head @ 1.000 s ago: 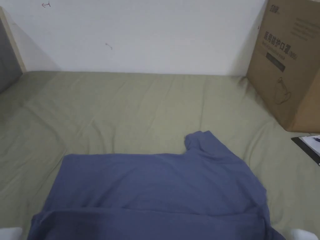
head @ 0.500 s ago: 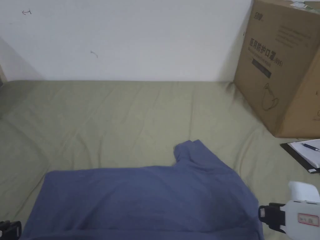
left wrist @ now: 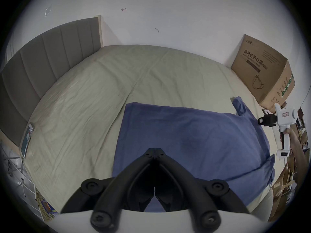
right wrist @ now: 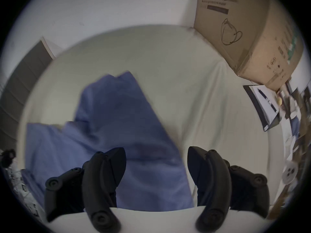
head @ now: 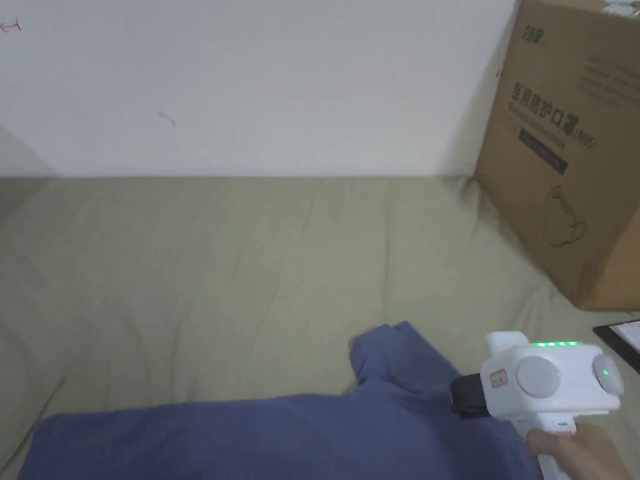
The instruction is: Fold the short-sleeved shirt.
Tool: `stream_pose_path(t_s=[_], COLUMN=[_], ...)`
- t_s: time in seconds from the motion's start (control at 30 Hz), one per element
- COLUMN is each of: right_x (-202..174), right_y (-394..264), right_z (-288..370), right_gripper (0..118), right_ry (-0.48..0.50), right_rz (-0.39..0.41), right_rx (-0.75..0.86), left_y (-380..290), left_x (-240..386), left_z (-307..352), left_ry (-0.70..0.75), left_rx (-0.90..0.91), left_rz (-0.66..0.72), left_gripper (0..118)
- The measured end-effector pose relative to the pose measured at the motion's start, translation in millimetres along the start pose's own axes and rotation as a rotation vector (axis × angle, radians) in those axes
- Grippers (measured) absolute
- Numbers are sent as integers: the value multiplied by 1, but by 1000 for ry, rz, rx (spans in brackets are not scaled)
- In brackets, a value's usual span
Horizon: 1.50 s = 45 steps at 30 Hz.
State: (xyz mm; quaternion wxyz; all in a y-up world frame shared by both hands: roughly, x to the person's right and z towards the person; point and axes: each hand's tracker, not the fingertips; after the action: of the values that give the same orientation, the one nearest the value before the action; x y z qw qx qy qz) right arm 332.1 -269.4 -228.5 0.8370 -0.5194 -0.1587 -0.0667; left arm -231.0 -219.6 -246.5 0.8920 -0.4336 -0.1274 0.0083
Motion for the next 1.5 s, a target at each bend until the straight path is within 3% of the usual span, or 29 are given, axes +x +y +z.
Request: stream_pose_path(t_s=[0.03,0.1,0.2,0.3,0.33,0.37,0.4,0.43,0.47,0.5,0.7,0.77,0.83,0.93,1.0,1.03,1.07,1.13,1.43,1.5], right_x=[-2,2,11,7,5,4,1,-7,-10,-11,-9,-7,-8,-16,-19,-17,-12,1,18,20], right_y=[2,2,3,6,6,6,5,3,2,0,0,-1,-1,0,0,0,0,1,-51,-78], right_z=[-13,-38,-40,-26,-26,-28,-29,-26,-27,-27,-28,-28,-27,-17,-2,7,16,38,154,177], right_gripper=[82,71,66,23,11,8,6,5,5,5,5,5,5,5,4,4,4,4,4,4], right_ry=[-37,19,68,22,24,36,29,22,12,3,15,28,29,3,-2,22,76,154,153,163], right_rz=[25,55,-92,-49,-25,-23,-27,-23,-12,-4,-5,-31,-37,-19,-18,-31,-84,-189,-48,-47], right_rx=[-47,-75,-89,-82,-81,-86,-87,-86,-83,-80,-81,-81,-80,-72,-37,-5,8,28,160,167], left_y=[2,3,4,13,18,24,31,39,46,55,84,81,73,77,86,91,95,98,91,73], left_x=[0,-1,0,-3,-5,-8,-9,-12,-13,-15,-11,-13,-8,5,5,4,5,5,-2,-6], left_z=[-6,-19,-37,-55,-59,-64,-68,-76,-86,-94,-143,-163,-171,-165,-160,-158,-154,-144,2,34], left_ry=[1,-9,-15,-11,-41,-79,-91,-74,-60,3,124,140,127,166,150,136,126,99,-13,-11], left_rx=[-8,-19,-56,-76,-86,-93,-92,-91,-97,-108,-193,-249,-243,-240,-226,-216,-220,-239,-12,7], left_rz=[9,32,26,37,65,90,104,97,91,72,25,23,51,-61,-53,-45,-35,-34,-49,-63], left_gripper=[0,0,0,0,9,28,59,98,110,111,110,88,83,76,48,13,1,1,1,1])
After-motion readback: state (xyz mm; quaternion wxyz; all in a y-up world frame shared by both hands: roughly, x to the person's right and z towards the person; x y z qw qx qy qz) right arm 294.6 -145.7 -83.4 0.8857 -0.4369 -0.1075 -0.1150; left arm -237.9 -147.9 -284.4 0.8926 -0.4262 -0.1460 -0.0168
